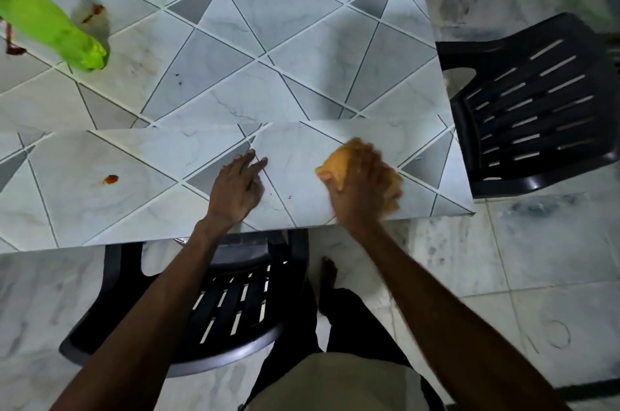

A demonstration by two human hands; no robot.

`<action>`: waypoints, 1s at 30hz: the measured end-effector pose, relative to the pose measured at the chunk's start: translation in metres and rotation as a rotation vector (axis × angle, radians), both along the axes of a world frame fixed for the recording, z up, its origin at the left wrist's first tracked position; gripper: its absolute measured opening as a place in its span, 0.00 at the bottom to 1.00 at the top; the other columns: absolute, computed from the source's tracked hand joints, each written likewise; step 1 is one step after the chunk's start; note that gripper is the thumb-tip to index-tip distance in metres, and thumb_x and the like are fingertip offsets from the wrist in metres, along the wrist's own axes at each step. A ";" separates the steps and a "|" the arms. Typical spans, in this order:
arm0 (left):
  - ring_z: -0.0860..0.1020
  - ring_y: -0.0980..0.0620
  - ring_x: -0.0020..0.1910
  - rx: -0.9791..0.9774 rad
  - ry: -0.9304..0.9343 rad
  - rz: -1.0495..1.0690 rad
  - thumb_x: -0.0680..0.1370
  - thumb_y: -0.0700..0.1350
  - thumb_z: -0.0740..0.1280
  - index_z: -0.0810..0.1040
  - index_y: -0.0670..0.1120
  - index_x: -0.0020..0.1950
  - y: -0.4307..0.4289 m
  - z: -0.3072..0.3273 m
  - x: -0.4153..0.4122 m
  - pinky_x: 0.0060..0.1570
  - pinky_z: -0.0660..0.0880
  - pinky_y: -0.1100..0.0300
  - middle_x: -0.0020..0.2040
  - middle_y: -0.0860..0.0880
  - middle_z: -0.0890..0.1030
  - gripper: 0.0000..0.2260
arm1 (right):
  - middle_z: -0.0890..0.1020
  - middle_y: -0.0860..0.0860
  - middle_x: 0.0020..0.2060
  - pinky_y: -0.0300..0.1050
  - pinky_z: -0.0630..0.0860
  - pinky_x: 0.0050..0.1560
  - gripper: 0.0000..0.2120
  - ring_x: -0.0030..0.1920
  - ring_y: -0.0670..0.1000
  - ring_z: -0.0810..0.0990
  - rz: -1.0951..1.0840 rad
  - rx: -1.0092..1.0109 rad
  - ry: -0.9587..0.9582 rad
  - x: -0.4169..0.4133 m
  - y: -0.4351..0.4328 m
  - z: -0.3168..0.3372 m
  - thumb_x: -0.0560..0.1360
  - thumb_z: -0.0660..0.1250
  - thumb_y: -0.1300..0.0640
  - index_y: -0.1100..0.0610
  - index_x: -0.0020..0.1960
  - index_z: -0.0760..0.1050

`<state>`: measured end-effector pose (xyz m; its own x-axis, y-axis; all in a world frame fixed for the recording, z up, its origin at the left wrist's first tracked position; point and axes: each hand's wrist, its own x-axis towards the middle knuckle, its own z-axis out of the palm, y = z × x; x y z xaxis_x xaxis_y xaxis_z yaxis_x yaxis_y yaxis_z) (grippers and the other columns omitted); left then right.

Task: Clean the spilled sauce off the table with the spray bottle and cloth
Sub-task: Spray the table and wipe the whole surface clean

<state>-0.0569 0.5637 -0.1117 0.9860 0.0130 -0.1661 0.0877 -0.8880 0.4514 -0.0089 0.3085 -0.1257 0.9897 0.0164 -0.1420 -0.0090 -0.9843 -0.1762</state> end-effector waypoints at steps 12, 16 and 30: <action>0.67 0.47 0.74 -0.196 -0.001 0.067 0.77 0.53 0.51 0.74 0.42 0.71 0.009 0.013 -0.002 0.73 0.61 0.57 0.74 0.46 0.70 0.28 | 0.59 0.57 0.80 0.65 0.59 0.74 0.38 0.79 0.62 0.58 0.239 -0.012 0.001 -0.017 -0.077 0.000 0.80 0.48 0.32 0.55 0.81 0.54; 0.67 0.50 0.73 -0.265 0.029 0.115 0.80 0.41 0.59 0.73 0.42 0.71 0.013 0.022 -0.004 0.70 0.56 0.72 0.74 0.46 0.70 0.20 | 0.59 0.64 0.79 0.69 0.56 0.75 0.41 0.78 0.66 0.57 -0.077 0.002 -0.006 0.049 -0.043 0.000 0.79 0.48 0.34 0.61 0.81 0.53; 0.73 0.42 0.66 0.039 -0.078 0.020 0.79 0.47 0.56 0.74 0.43 0.70 0.139 0.010 -0.068 0.65 0.72 0.53 0.71 0.42 0.71 0.21 | 0.64 0.53 0.78 0.62 0.63 0.72 0.37 0.77 0.58 0.64 0.546 0.043 -0.022 -0.081 0.058 0.010 0.77 0.57 0.32 0.50 0.80 0.60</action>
